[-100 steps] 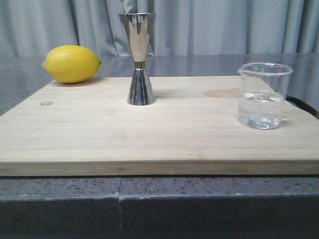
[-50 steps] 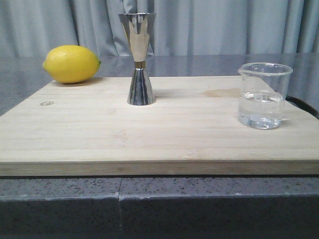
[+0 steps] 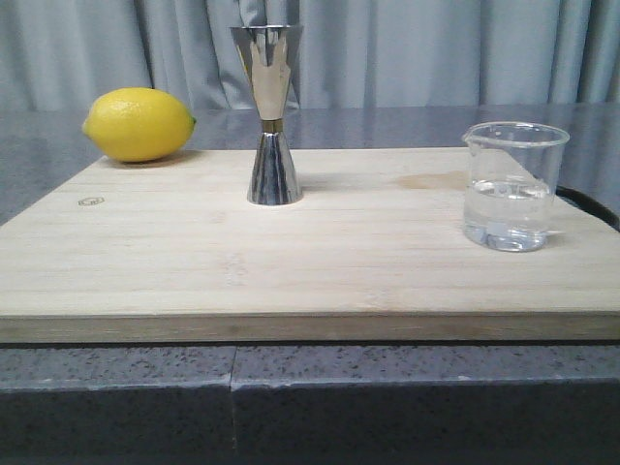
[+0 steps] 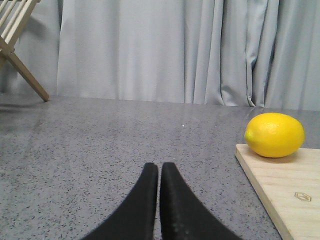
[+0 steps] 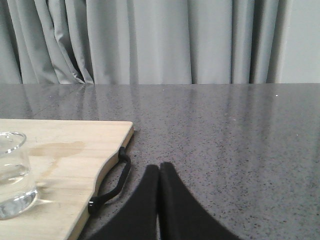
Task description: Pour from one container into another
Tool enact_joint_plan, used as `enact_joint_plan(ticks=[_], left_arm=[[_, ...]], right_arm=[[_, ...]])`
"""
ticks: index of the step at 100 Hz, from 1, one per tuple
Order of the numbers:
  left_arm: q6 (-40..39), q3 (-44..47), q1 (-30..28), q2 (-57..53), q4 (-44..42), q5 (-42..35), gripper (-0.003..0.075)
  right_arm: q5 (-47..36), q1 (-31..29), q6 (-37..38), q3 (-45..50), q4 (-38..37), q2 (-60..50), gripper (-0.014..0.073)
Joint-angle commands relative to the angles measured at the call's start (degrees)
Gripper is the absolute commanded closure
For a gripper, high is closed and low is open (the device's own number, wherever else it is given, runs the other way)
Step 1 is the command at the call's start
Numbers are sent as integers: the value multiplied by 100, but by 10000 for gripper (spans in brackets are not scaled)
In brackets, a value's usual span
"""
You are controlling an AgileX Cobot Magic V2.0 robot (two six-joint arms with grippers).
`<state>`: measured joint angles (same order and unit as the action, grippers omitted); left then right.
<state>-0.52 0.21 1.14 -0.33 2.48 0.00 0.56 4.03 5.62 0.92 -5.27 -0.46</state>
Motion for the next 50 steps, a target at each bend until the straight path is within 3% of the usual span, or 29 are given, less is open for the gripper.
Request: enact_joint_plan(ticks=[1,50], left_arm=[[-58,24,51,-149,29,-446,739],[-67,-121,51,-149,849,-292,740]], right_arm=[[-500,-38,-23,150,-19,-133,665],[-267,-38,-23,1,606,-133,665]])
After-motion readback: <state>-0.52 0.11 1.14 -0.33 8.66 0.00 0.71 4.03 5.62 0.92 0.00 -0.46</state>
